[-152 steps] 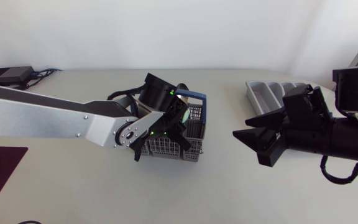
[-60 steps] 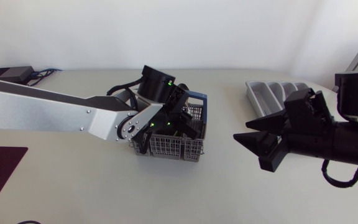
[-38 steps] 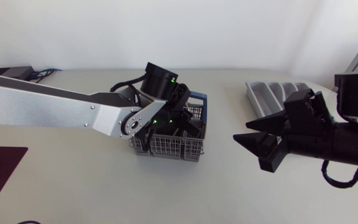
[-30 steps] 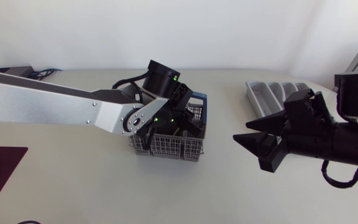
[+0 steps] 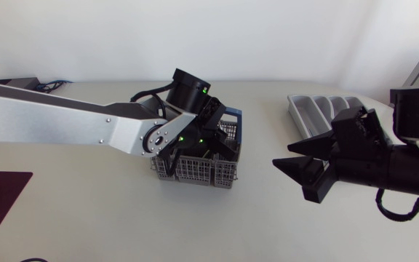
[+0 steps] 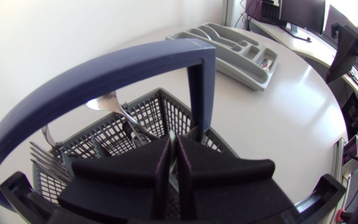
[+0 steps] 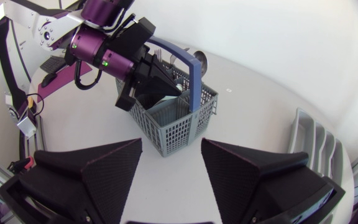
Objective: Sort the cutlery from the basket into the organizer compartments.
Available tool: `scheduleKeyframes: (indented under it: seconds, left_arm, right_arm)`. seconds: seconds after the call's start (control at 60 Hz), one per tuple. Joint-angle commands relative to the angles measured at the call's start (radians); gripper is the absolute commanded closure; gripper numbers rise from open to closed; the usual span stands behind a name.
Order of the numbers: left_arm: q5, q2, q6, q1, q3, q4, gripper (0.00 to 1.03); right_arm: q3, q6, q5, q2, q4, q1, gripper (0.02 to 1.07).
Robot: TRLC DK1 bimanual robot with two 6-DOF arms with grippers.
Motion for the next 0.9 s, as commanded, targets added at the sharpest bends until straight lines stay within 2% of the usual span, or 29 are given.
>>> scheduleKeyframes:
  seconds: [0.0, 0.367, 0.583, 0.667, 0.833, 0.883]
  left_arm:
    - [-0.001, -0.074, -0.004, -0.004, -0.062, -0.018, 1.00]
    - [-0.055, -0.299, 0.088, -0.084, -0.262, 0.163, 1.00]
    - [-0.064, -0.359, 0.142, -0.110, -0.260, 0.177, 1.00]
    - [-0.050, -0.413, 0.145, -0.106, -0.234, 0.145, 1.00]
    - [0.061, -0.506, 0.130, -0.092, -0.143, 0.010, 1.00]
    - [0.116, -0.519, 0.107, -0.073, -0.108, -0.041, 1.00]
  right_arm:
    - [-0.028, -0.006, -0.005, -0.008, 0.009, 0.002, 0.37]
    - [-0.025, -0.009, -0.005, -0.006, 0.008, 0.005, 0.37]
    - [-0.027, -0.012, -0.005, -0.006, 0.009, 0.005, 0.37]
    - [-0.024, -0.019, -0.011, -0.011, 0.009, 0.000, 0.37]
    - [0.004, -0.033, -0.033, -0.026, -0.005, -0.009, 0.37]
    - [0.015, -0.036, -0.042, -0.034, -0.009, -0.010, 0.37]
